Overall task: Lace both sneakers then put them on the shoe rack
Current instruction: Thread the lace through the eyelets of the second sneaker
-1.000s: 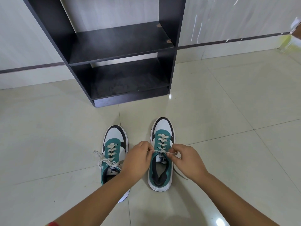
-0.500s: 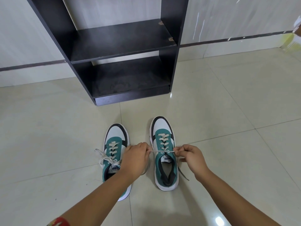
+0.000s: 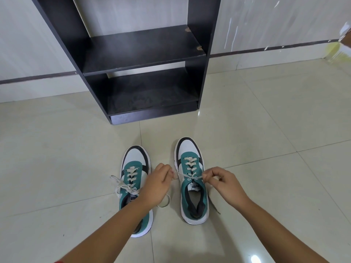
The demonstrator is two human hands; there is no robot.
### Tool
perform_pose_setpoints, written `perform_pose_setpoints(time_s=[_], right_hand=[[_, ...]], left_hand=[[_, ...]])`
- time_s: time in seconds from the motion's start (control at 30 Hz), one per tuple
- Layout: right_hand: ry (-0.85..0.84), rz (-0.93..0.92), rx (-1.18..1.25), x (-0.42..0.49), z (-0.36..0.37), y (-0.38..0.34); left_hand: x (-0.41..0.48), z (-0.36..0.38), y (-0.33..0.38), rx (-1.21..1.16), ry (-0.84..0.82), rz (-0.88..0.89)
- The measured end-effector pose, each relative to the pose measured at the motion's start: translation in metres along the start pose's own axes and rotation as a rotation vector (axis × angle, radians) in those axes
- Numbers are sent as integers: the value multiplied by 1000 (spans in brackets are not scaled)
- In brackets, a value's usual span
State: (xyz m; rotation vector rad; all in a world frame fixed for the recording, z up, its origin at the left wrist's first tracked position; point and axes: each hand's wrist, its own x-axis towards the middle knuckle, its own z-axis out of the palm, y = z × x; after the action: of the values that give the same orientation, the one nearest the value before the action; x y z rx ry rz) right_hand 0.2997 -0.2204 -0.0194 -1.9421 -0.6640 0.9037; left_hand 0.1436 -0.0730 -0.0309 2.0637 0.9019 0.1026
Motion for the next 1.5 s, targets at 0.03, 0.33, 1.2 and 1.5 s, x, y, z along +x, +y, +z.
perform_pose_setpoints(time_s=[0.03, 0.33, 1.2, 1.5], right_hand=[[-8, -15, 73, -1, 0, -6], [-144, -29, 549, 7, 5, -37], [-199, -145, 321, 10, 19, -25], [-113, -85, 408, 13, 24, -22]], left_hand=[[-2, -1, 9, -250, -22, -81], [-2, -10, 55, -755, -139, -109], [5, -3, 39, -664, -257, -54], [3, -2, 44, -610, -147, -69]])
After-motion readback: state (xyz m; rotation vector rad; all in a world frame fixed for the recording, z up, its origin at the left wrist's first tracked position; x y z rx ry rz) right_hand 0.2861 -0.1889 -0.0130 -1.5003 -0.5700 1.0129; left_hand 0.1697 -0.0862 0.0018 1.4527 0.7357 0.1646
